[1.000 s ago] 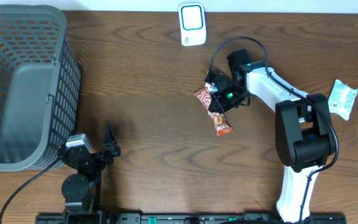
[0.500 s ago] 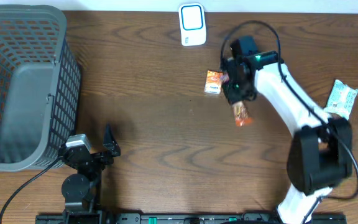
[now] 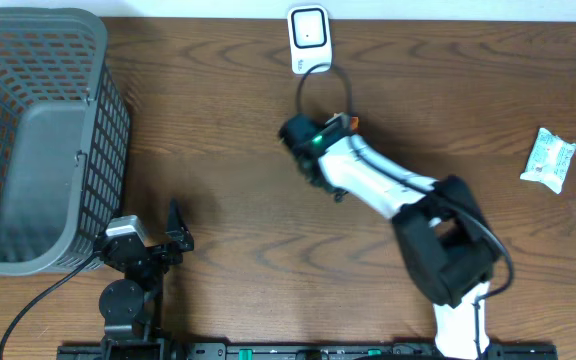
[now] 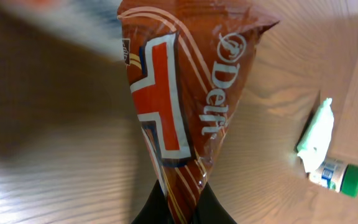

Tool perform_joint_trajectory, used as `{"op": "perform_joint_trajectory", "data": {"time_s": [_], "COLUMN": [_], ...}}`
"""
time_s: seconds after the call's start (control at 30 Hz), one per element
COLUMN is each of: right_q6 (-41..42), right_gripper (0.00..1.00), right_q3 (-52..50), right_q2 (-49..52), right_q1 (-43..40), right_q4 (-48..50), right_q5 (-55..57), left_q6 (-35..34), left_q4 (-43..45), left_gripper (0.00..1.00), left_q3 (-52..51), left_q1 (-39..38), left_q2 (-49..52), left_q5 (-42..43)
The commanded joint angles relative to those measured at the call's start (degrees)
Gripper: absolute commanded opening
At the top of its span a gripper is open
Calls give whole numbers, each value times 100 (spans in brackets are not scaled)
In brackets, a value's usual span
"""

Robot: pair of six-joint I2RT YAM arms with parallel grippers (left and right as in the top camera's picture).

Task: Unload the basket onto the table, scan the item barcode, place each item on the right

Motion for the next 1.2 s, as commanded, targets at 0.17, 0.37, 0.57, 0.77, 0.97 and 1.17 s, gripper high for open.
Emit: {"op": "perform_joint_trajectory", "data": {"time_s": [0.17, 0.37, 0.57, 0.77, 0.97, 1.17], "right_q6": [229, 229, 625, 656, 654, 127], "right_gripper": [17, 44, 45, 44, 54, 10], "right_q3": [-28, -28, 151, 599, 793, 791], "right_q2": [413, 398, 326, -22, -490, -778], "right_q1": [955, 1681, 2044, 1860, 1209, 61], "right_q4": [-33, -7, -72, -483, -509, -448], "right_q5": [339, -341, -1023, -1106, -2566, -4859], "left_q6": [74, 74, 74, 74, 74, 74], "left_q4": [-87, -87, -87, -87, -87, -87], "left_gripper": [98, 98, 98, 98, 98, 98], "left_q3": [-186, -186, -186, -186, -186, -186], "left_q1": [-11, -11, -11, -11, -11, -11], "left_q2": [-35, -35, -35, -35, -35, -35], "left_q5": [-31, -31, -28, -28, -31, -31]}}
